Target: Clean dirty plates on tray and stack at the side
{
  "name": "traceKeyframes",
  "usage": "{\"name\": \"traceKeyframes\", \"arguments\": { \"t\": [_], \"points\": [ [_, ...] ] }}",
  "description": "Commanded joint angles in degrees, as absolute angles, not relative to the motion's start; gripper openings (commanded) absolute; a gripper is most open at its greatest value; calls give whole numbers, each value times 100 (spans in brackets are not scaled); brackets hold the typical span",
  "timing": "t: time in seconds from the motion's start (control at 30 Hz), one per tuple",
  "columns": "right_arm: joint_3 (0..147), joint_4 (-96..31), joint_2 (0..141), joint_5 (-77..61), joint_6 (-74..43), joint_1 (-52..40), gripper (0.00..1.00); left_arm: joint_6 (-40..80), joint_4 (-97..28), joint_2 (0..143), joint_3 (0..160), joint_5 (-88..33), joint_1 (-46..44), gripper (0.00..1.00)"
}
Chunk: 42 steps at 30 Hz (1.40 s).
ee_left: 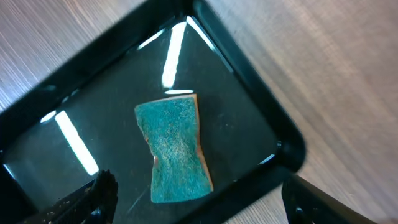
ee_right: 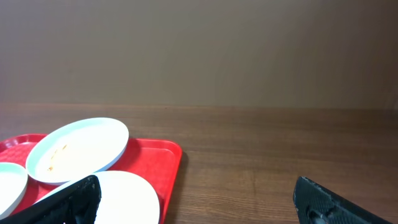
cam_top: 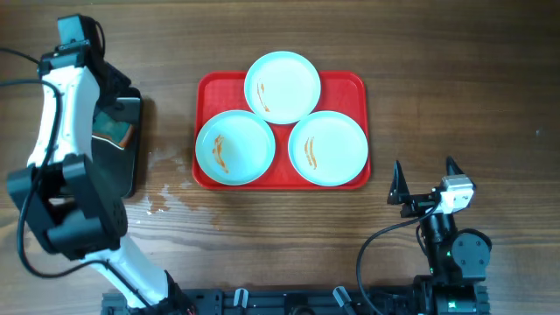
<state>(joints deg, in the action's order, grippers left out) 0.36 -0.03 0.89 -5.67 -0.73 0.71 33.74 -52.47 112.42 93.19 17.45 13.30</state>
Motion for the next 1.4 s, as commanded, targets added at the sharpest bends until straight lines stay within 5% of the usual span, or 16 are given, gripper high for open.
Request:
{"name": "traceKeyframes", "arguments": {
  "t": [0.0,0.27,0.4,1.07,1.27,1.37],
  "points": [
    [30,14,54,-486,-1,106,100,3730,-5251,11605,9378,1907,1446,80],
    [32,14,54,-486,-3,106,100,3817,-5339,12003,9376,1072,1841,80],
    [32,16,54,-486,-3,106,100,3800,-5384,12180,9376,696,1957,68],
    [30,14,54,-486,-1,106,100,3776,-5395,12619,9376,694,1968,57],
    [32,14,54,-486,-1,106,100,3778,-5393,12617,9376,711,1968,38],
    [30,14,54,-486,-1,106,100,3776,-5395,12617,9376,711,1968,12]
  ]
}}
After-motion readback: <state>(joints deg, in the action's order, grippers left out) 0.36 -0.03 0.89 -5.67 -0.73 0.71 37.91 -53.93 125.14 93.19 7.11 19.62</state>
